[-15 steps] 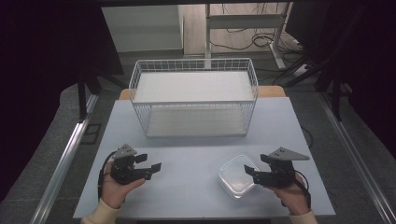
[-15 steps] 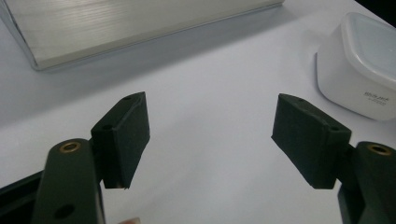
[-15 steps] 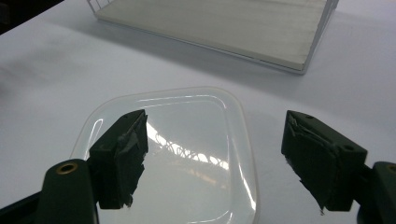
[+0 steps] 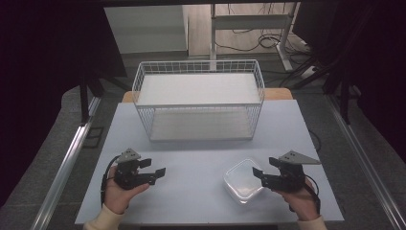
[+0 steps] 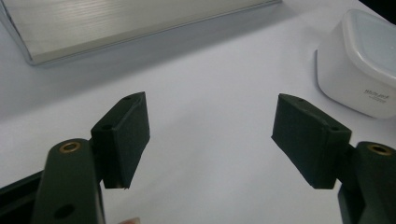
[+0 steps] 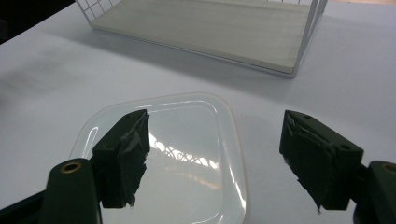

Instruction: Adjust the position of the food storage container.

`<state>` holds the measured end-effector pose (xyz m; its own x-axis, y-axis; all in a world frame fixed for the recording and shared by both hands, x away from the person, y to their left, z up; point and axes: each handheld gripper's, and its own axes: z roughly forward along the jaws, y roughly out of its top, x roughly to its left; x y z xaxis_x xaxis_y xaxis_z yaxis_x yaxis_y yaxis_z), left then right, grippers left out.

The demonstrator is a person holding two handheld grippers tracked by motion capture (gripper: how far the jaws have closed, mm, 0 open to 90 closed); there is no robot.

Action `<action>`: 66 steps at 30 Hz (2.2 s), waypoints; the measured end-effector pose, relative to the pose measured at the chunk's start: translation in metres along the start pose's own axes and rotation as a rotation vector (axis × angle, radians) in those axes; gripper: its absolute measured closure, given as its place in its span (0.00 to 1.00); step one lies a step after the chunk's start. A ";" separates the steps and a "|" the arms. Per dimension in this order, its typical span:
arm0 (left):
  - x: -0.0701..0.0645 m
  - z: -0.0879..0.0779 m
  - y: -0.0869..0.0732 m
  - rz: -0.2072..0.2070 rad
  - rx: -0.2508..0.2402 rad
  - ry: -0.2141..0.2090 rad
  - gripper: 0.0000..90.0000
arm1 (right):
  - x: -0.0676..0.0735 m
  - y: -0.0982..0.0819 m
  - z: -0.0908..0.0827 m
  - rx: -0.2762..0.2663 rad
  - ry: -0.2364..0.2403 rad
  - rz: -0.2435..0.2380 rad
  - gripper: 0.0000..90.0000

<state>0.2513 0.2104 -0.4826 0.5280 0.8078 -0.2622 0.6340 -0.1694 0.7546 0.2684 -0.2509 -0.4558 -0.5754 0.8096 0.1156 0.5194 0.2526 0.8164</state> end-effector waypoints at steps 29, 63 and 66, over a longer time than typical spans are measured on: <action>0.004 0.004 -0.002 -0.002 0.024 -0.010 0.30 | -0.024 -0.012 -0.029 0.040 -0.069 0.063 0.39; 0.001 0.007 -0.002 0.008 0.032 -0.012 0.30 | -0.009 -0.031 -0.012 0.331 -0.077 -0.052 0.99; 0.002 0.008 -0.003 0.008 0.033 -0.011 0.30 | -0.006 -0.028 -0.010 0.321 -0.081 -0.055 0.99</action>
<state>0.2548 0.2076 -0.4900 0.5391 0.8001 -0.2630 0.6481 -0.1946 0.7363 0.2516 -0.2678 -0.4737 -0.5628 0.8263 0.0202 0.6687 0.4408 0.5988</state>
